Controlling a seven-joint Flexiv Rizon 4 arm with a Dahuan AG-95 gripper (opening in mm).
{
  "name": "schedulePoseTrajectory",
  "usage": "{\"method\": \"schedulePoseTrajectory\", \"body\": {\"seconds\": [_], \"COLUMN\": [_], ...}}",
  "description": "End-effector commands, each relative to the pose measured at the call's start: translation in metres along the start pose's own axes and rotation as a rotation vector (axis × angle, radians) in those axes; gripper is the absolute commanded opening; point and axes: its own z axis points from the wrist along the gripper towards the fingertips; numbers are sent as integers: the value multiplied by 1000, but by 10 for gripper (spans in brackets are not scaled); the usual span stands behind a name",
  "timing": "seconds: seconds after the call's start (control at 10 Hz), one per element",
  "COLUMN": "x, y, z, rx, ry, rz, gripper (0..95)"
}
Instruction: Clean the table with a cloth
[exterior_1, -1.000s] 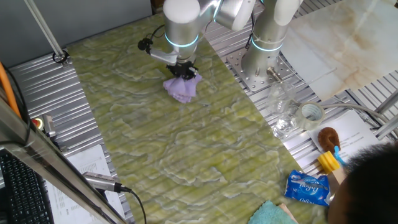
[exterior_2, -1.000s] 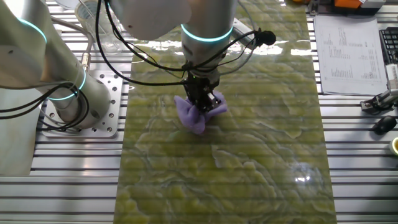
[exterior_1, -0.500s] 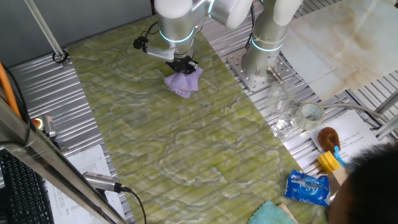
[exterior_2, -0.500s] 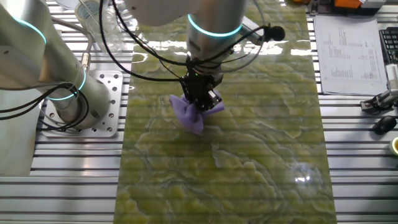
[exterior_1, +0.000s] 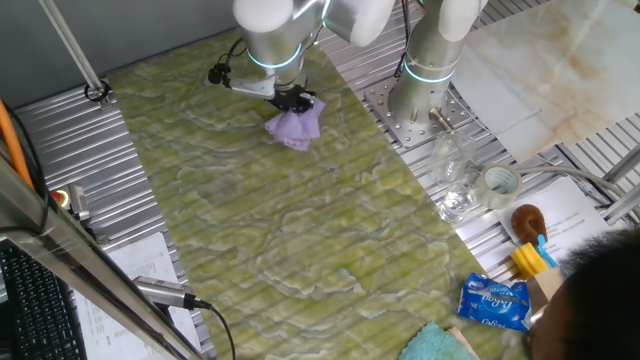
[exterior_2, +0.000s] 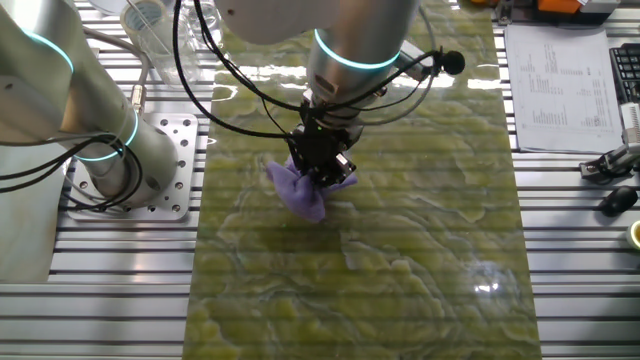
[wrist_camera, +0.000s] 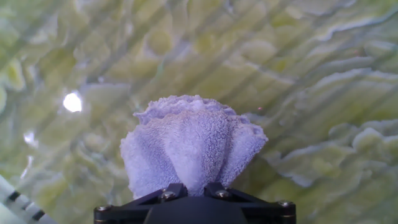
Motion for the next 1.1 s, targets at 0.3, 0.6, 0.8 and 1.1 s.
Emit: {"method": "schedulePoseTrajectory", "body": {"seconds": [0.3, 0.6, 0.8, 1.1], "x": [-7, -11, -15, -23], "y": [1, -3, -6, -12], "z": [8, 2, 4, 8], "rx": [21, 65, 109, 117], "ry": [-111, -156, -204, -246], "rz": [101, 162, 185, 213], "gripper": [0, 0, 0, 0]}}
